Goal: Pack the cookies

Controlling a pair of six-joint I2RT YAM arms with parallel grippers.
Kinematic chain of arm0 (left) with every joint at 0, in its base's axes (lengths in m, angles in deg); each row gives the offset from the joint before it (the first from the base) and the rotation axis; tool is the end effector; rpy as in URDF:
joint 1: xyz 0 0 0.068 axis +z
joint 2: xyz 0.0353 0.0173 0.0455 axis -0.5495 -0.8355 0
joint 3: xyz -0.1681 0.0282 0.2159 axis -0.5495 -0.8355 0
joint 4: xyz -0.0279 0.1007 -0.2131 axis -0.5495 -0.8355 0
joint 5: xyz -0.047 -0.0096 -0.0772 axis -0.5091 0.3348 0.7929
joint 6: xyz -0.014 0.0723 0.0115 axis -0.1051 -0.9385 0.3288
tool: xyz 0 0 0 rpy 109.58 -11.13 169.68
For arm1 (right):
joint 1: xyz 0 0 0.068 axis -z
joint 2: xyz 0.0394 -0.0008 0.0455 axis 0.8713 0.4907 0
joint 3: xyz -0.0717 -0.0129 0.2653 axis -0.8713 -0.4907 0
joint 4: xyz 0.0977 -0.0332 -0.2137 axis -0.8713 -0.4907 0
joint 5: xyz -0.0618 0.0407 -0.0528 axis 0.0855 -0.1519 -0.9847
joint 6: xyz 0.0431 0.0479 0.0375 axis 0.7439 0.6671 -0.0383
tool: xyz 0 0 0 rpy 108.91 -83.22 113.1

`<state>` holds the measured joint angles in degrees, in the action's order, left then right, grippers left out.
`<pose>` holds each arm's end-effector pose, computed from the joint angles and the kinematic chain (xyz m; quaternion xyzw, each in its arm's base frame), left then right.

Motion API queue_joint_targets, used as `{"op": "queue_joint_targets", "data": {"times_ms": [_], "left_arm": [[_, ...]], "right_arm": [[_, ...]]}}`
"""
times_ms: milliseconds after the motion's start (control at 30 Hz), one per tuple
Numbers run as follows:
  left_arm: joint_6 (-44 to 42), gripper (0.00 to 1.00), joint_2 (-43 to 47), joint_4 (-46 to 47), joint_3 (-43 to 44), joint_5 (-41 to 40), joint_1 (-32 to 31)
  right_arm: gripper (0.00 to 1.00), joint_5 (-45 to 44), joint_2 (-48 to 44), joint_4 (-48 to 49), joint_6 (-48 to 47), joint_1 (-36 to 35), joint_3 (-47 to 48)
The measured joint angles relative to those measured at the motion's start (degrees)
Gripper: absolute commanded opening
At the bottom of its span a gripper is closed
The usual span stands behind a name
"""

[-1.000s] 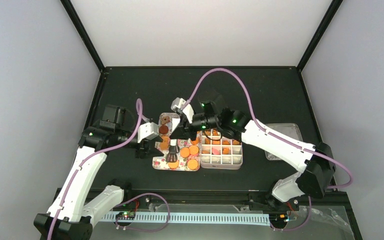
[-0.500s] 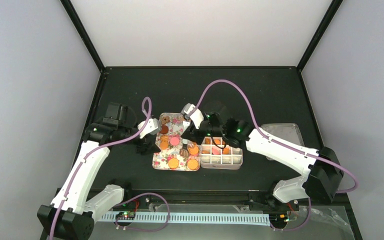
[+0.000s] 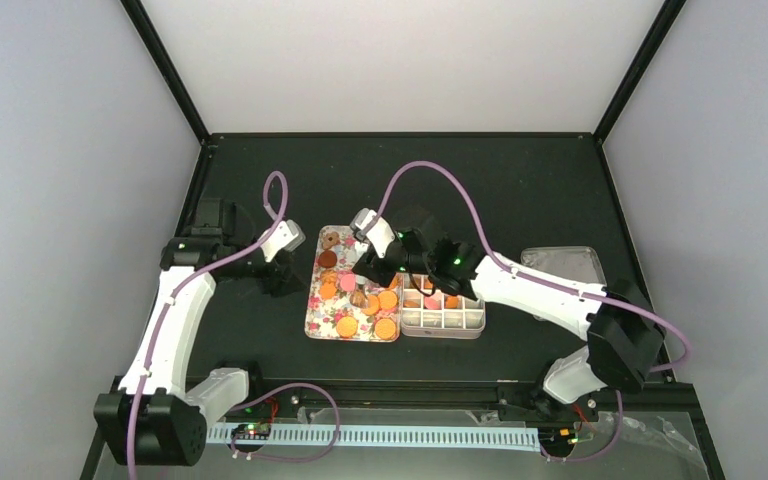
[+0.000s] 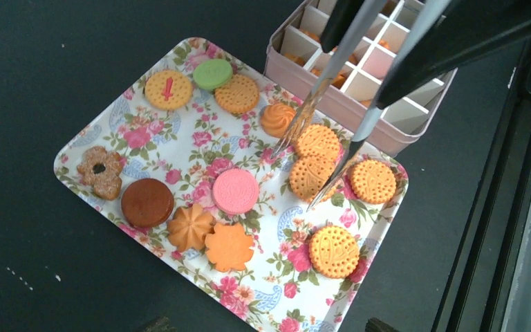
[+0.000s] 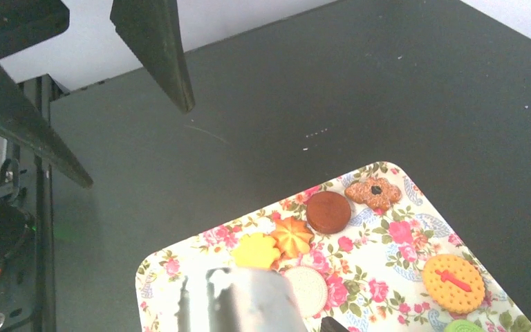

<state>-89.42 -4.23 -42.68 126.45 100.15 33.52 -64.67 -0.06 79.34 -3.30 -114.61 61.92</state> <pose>0.1574 -0.0420 0.2806 0.4178 0.8075 -0.2464 0.3357 0.1882 0.2824 0.2815 -0.4376 0.7365 0.3149 0.4086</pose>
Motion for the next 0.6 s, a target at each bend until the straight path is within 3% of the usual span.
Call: {"op": "queue_joint_targets", "data": {"times_ms": [500, 600], "left_arm": [[1.6, 0.78, -3.2, 0.7, 0.3, 2.4, 2.1], [1.9, 0.79, -3.1, 1.0, 0.6, 2.7, 2.1]], "right_arm": [[0.41, -2.6, 3.0, 1.2, -2.4, -2.4, -1.3], [0.36, -2.8, 3.1, 1.2, -2.7, -2.9, -1.3]]}}
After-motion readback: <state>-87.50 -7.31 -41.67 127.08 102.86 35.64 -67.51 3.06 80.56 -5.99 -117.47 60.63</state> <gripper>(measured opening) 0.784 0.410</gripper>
